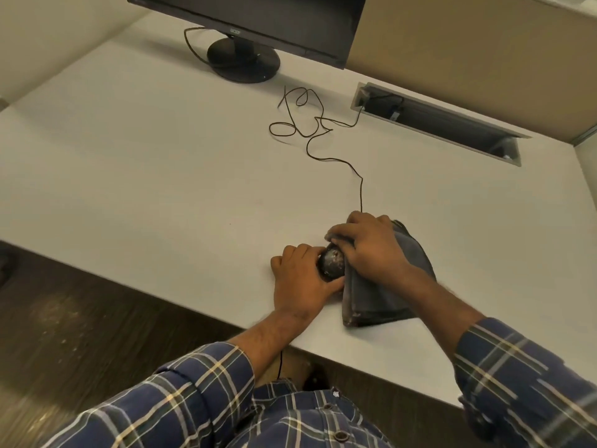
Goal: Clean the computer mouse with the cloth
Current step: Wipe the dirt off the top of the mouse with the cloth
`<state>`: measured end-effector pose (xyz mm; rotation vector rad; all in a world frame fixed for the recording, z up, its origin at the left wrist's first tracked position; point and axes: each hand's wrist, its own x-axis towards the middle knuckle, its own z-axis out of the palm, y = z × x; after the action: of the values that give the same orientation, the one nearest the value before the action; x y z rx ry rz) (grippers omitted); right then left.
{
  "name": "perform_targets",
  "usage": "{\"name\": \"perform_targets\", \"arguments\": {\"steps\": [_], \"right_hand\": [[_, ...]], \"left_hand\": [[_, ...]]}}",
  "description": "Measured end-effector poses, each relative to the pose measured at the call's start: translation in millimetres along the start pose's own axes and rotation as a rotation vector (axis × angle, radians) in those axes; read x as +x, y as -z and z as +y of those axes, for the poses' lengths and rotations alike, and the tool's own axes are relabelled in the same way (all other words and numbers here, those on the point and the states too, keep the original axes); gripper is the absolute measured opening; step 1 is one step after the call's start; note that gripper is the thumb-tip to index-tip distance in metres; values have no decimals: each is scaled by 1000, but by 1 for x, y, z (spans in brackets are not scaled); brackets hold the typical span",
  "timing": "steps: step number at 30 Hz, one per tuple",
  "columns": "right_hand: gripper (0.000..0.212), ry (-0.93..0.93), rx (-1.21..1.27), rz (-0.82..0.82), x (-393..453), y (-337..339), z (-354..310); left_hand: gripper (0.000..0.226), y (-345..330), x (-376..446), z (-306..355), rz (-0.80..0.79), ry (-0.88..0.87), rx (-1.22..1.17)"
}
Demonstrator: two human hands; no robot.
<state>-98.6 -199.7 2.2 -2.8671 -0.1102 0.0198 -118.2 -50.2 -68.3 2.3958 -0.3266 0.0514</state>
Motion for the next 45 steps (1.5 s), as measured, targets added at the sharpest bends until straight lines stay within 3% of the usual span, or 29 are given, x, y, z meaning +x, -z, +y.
{"name": "perform_targets", "arguments": {"steps": [5,13,19,25,30,34,38,42,45], "right_hand": [[24,127,-181,-127,3,-7,-15],[22,124,-162,-110,6,1,-14],[25,263,-102,-173,-23,-2,-13],[22,49,1,-17,-15,-2,-6],[21,187,-80,-4,-49,-15,-19],[19,200,-139,35,-54,-12,-8],[18,20,-82,137,-39,-13,-10],[35,12,-134,107,-56,-23,-16],[41,-3,-123,85,-67,-22,-11]], "left_hand": [[54,1,0,1,-6,6,25],[53,3,2,1,-25,8,-2],[41,2,1,0,-19,-23,-5],[52,1,1,2,-24,-8,14],[28,0,2,-2,-38,-8,54],[42,2,1,1,-18,-17,28],[54,4,1,3,-16,-16,16],[27,2,0,2,-14,-20,30],[35,2,1,1,-28,-16,30]]}}
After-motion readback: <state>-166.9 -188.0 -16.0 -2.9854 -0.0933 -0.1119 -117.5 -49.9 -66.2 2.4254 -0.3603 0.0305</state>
